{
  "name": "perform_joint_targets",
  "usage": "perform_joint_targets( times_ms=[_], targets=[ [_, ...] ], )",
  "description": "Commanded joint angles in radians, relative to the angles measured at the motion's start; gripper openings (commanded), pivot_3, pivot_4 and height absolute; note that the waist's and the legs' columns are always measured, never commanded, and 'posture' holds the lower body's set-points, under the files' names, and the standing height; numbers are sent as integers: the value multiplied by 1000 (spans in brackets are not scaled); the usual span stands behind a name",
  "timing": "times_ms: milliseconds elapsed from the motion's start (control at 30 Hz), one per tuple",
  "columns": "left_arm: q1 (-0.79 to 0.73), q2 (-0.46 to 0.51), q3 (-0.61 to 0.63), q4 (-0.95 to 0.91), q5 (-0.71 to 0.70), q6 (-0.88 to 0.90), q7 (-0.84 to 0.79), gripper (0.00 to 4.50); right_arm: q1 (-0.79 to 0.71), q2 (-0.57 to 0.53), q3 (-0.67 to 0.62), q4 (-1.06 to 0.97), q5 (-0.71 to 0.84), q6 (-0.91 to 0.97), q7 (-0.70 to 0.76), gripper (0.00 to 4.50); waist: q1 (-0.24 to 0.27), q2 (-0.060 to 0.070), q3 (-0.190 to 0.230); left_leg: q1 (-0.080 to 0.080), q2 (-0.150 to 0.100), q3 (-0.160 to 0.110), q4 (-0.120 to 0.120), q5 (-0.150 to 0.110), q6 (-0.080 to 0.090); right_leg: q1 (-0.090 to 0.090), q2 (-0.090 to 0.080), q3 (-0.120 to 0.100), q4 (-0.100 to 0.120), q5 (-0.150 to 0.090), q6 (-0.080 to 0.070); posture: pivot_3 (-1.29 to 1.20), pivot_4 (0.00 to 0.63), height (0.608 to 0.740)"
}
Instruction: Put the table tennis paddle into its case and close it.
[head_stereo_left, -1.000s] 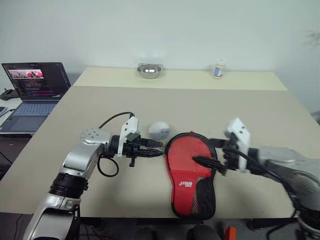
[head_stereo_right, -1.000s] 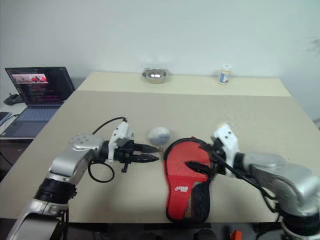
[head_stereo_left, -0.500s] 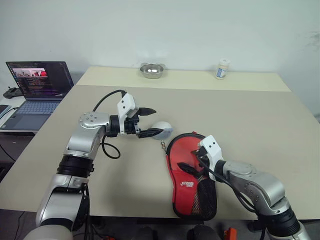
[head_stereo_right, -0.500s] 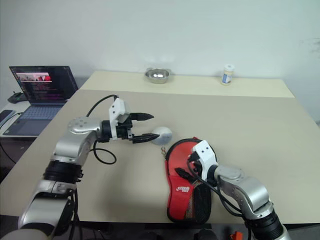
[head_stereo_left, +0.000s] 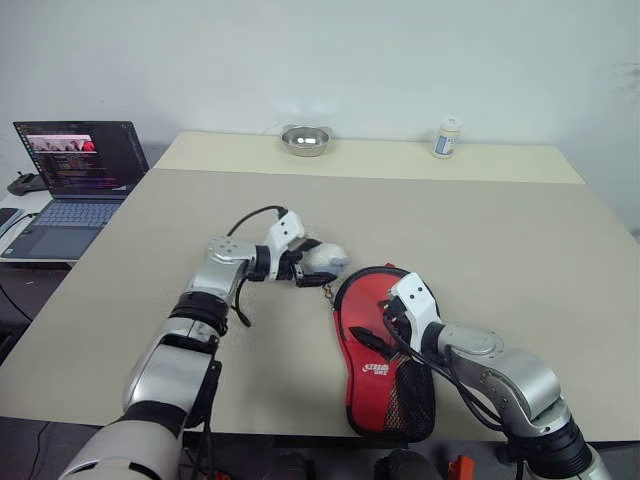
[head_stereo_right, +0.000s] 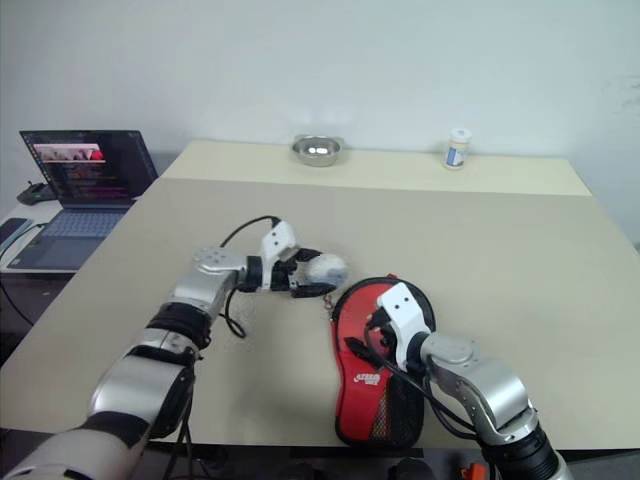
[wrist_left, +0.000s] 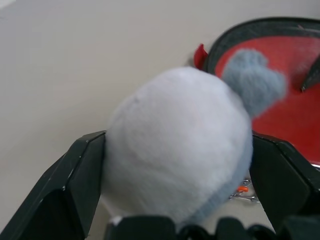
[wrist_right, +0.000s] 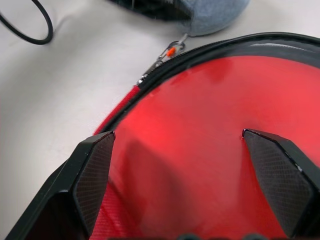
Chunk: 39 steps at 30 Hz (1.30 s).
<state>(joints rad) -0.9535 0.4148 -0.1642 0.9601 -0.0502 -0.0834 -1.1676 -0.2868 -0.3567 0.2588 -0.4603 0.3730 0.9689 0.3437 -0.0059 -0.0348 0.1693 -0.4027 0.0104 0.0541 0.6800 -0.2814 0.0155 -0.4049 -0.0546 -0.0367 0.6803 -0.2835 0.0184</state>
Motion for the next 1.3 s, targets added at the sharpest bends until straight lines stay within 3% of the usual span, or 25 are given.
perform_joint_targets(
  times_ms=[33,67,167,433,533,900,1033,1300],
  targets=[
    [-31,-5,11,25,14,-31,2,4473,-10,-1,-11,-49,-14,-24,-1,4500,0,0,0,0,0,0,0,0,0,0,0,0,0,0,0,0,150,740],
    [-32,-6,13,33,16,-34,4,4473,-10,-2,-12,-49,-16,-25,-1,4500,0,0,0,0,0,0,0,0,0,0,0,0,0,0,0,0,150,740],
    [-33,-6,18,49,24,-41,13,3864,-4,-19,-11,-37,-35,-34,7,4500,0,0,0,0,0,0,0,0,0,0,0,0,0,0,0,0,150,740],
    [-90,-33,6,114,88,-65,130,1094,43,-69,59,19,-73,-5,48,4500,1,-2,-1,0,0,0,0,0,0,1,0,0,0,0,0,0,150,740],
    [-156,-71,-1,169,139,-54,267,515,60,-74,66,38,-72,1,66,4500,4,-5,-3,1,0,-1,1,0,0,1,0,-1,0,0,0,0,150,740],
    [-314,-239,-100,351,336,-101,530,469,59,-54,99,142,-93,-9,100,4500,1,-11,-9,4,0,-1,1,0,0,5,0,-1,1,1,1,0,150,740],
    [-389,-357,-140,393,420,-103,735,469,80,-66,124,129,-87,15,124,4500,3,-12,-10,5,0,-2,1,0,0,6,0,-2,0,1,1,0,150,740],
    [-475,-549,-167,401,472,-213,729,469,106,-81,147,104,-95,31,133,4500,5,-10,-12,5,0,-3,0,0,0,8,0,-3,-2,0,1,0,150,740]
  ],
)
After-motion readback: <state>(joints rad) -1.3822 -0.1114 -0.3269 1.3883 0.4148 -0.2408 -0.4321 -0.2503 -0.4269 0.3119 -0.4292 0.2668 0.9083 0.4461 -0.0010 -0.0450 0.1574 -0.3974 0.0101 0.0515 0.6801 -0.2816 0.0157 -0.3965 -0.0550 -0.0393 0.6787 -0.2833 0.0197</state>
